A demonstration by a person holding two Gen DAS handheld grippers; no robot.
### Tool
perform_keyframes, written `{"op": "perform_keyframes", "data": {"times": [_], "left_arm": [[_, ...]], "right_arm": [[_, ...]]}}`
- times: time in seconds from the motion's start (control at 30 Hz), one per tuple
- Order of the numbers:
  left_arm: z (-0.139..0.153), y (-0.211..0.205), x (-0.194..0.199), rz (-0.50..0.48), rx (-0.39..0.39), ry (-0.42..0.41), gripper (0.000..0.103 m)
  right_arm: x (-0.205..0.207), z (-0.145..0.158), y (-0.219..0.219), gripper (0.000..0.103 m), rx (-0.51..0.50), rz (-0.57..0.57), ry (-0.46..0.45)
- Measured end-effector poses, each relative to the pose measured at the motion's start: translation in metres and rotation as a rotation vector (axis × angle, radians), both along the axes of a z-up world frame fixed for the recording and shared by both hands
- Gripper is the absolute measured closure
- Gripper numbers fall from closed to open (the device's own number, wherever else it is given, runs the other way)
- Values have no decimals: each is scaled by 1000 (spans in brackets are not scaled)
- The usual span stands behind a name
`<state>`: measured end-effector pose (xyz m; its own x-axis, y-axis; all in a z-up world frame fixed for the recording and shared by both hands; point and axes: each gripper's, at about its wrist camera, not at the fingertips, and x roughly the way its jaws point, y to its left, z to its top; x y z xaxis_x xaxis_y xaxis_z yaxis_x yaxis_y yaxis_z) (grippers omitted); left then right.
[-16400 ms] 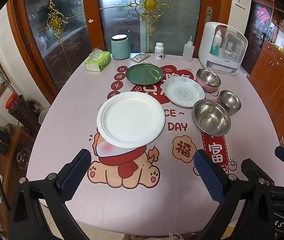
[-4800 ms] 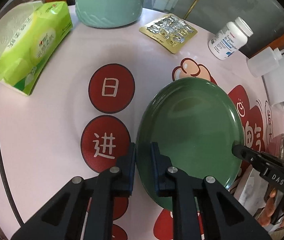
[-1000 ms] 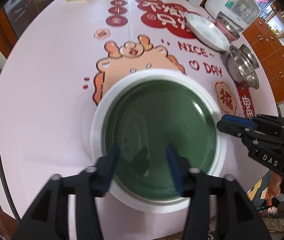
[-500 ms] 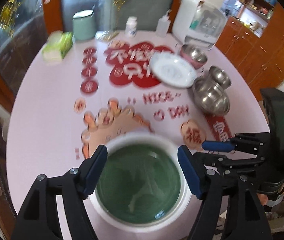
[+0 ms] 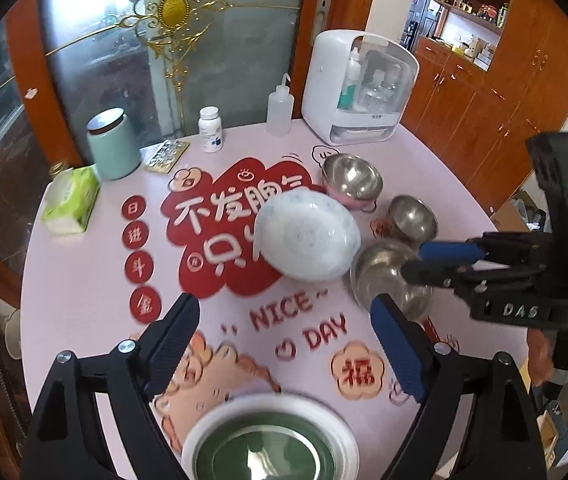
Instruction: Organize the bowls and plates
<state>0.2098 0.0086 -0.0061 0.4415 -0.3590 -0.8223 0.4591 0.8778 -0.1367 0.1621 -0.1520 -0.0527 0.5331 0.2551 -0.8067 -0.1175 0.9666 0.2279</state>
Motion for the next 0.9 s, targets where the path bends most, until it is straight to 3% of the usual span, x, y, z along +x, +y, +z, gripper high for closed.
{"op": "perform_keyframes", "data": {"times": [0.2,0.53,0.73,0.83,0.9], "left_arm": [[-32,-29,56,16,4,62,17],[-123,-53,131,106,-46,247,17],[-162,-60,154,176,-65,314,18],[-181,-61,161,202,-79,355,21],[-190,-63,164,202,-86,378,30]], "right_arm": [[54,-18,-42,62,40,-89,43],[117,-105,-98,62,61,-190,220],[134,-139,-108,62,88,-201,273],[140,-147,-109,62,97,-194,281],[144,-152,-108,63,97,-186,286]]}}
